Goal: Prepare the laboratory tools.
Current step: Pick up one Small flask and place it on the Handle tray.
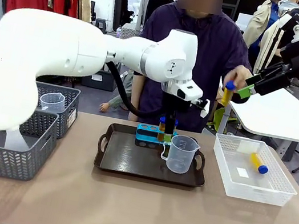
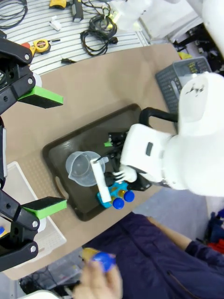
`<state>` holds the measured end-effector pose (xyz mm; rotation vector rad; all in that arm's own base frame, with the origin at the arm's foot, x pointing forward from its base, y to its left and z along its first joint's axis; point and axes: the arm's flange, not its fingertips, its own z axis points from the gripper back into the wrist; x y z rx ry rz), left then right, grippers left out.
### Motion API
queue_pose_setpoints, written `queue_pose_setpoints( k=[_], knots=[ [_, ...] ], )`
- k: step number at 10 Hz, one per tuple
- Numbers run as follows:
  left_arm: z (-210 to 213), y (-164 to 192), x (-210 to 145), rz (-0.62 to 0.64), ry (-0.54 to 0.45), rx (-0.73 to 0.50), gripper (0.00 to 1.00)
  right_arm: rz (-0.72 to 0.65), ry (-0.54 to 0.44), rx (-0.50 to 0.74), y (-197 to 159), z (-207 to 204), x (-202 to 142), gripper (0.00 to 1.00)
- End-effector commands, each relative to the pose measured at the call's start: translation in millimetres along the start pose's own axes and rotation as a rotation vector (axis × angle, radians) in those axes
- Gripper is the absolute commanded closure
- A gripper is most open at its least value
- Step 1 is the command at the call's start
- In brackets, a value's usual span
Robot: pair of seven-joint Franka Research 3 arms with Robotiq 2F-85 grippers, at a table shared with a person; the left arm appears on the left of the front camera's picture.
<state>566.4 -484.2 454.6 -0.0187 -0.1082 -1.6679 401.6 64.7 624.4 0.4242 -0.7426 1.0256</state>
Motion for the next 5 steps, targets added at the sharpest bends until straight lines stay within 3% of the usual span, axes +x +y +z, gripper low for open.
queue_pose_setpoints(
  k=[1,5],
  knots=[
    [35.5,-24.2,-30.0,-0.027,-0.011,0.045,0.00,0.003,-0.008,0.002,-0.2,0.3,0.7,0.00],
    [121.7,-30.7,-81.3,0.089,0.007,0.163,0.00,0.003,-0.008,0.002,-0.2,0.3,0.7,0.00]
  ],
)
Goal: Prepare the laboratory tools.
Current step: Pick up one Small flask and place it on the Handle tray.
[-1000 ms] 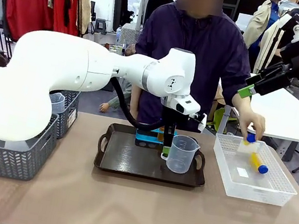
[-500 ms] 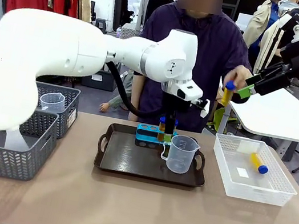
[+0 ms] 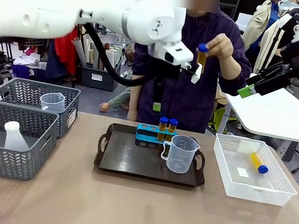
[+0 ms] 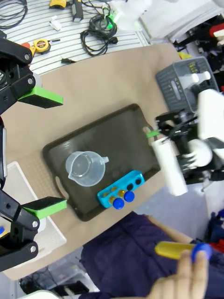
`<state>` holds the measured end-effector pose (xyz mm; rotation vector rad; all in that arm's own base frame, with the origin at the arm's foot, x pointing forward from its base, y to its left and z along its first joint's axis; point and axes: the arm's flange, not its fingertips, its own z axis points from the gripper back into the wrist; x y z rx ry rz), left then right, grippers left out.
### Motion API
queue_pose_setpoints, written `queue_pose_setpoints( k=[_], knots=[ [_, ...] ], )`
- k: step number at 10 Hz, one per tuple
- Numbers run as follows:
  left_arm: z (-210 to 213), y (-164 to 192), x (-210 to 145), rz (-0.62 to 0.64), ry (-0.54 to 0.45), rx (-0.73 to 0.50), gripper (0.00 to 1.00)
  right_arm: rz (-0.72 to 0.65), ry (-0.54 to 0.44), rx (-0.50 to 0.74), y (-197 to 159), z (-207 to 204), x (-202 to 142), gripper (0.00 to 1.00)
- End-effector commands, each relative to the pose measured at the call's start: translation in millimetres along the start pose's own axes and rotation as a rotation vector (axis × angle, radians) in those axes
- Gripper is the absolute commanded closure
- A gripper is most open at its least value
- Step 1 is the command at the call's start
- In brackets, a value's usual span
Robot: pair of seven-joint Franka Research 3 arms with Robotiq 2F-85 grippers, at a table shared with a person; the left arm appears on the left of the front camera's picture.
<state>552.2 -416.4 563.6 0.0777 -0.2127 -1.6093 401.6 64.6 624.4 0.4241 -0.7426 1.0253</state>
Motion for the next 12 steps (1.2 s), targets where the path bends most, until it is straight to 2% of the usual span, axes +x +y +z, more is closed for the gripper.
queue_pose_setpoints(
  k=[1,4,6,9,10,12],
  knots=[
    [31.4,-14.6,-37.8,0.077,0.015,0.063,0.00,0.003,-0.008,0.002,-0.1,0.2,0.8,0.00],
    [81.5,-12.2,-76.9,0.217,0.049,0.147,0.00,0.003,-0.008,0.002,-0.1,0.2,0.8,0.00],
    [104.3,-18.3,-102.0,0.377,0.050,0.183,0.00,0.003,-0.008,0.002,-0.1,0.2,0.8,0.00],
    [121.2,-30.0,-154.2,0.639,0.139,0.261,0.00,0.003,-0.008,0.002,-0.1,0.2,0.8,0.00],
    [123.0,-32.5,-165.1,0.678,0.131,0.273,0.00,0.003,-0.008,0.002,-0.1,0.2,0.8,0.00],
    [118.6,-30.4,-171.7,0.674,0.117,0.273,0.00,0.003,-0.008,0.002,-0.1,0.2,0.8,0.00]
  ],
)
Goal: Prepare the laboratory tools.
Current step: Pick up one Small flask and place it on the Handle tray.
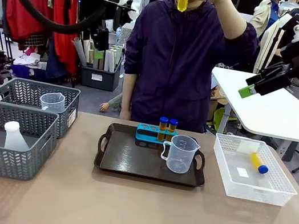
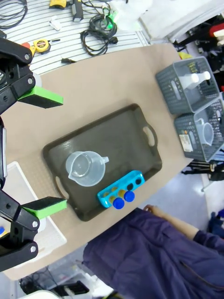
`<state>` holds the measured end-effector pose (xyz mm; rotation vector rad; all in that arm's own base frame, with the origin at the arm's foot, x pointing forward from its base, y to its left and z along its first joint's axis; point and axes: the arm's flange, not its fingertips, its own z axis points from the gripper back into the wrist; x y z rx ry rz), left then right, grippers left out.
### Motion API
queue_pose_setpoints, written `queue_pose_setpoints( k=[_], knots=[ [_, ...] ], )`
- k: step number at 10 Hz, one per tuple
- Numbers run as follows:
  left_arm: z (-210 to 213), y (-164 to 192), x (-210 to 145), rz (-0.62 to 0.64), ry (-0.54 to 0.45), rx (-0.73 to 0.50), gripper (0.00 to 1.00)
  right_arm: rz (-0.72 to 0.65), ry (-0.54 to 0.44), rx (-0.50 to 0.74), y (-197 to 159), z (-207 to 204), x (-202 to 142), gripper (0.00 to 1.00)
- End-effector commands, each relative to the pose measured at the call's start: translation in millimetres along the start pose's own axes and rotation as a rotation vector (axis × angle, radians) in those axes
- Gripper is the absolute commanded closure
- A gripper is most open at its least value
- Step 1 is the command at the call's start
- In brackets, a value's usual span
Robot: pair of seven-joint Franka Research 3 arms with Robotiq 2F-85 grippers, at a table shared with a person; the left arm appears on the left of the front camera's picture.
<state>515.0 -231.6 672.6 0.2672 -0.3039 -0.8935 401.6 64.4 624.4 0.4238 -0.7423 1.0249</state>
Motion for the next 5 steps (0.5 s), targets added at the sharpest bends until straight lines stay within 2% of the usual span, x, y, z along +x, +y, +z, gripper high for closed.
queue_pose_setpoints(
  k=[1,5],
  knots=[
    [1.7,0.0,4.0,-0.009,-0.004,-0.002,0.00,0.003,-0.009,0.002,0.0,0.1,0.9,0.00],
    [-0.7,-2.4,3.6,-0.006,-0.002,-0.003,0.00,0.003,-0.009,0.002,0.0,0.1,0.9,0.00]
  ],
)
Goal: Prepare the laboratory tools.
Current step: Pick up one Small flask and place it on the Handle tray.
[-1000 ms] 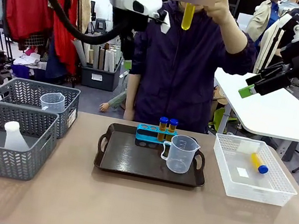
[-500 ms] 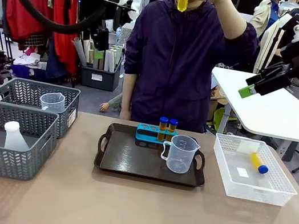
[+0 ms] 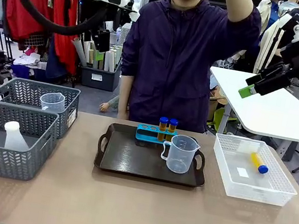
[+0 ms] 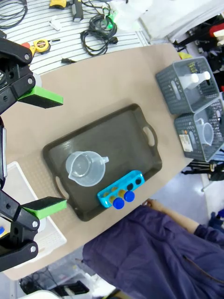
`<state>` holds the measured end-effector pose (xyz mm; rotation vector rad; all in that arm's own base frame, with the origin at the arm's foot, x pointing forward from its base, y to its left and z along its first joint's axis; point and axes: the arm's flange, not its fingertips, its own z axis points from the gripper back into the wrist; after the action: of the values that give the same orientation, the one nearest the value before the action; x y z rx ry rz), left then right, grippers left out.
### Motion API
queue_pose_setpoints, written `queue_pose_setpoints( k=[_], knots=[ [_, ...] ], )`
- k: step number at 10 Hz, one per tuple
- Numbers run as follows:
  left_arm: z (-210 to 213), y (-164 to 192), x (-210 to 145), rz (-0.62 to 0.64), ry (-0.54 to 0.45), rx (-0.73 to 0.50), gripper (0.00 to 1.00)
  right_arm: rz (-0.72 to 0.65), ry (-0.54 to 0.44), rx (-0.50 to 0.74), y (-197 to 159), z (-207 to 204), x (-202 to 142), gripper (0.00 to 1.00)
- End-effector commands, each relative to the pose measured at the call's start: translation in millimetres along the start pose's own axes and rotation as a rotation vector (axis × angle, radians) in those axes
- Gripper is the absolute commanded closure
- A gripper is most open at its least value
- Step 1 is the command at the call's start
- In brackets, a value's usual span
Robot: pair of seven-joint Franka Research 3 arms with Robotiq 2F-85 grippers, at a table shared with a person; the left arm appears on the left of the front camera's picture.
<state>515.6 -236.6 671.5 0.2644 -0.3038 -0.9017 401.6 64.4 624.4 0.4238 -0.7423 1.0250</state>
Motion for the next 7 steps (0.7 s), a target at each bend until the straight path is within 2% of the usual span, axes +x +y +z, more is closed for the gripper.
queue_pose_setpoints(
  k=[1,4,6,7],
  knots=[
    [-4.6,-7.5,-7.9,0.001,0.046,-0.042,0.00,0.003,-0.009,0.002,-0.1,0.1,0.9,0.00],
    [-9.1,-1.6,-71.2,0.146,0.103,-0.072,0.00,0.003,-0.009,0.002,-0.1,0.1,0.9,0.00],
    [-15.0,15.5,-116.0,0.228,0.142,-0.028,0.00,0.003,-0.009,0.002,-0.1,0.1,0.9,0.00],
    [-20.2,27.9,-141.2,0.308,0.163,-0.032,0.00,0.003,-0.009,0.002,-0.1,0.1,0.9,0.00]
  ],
)
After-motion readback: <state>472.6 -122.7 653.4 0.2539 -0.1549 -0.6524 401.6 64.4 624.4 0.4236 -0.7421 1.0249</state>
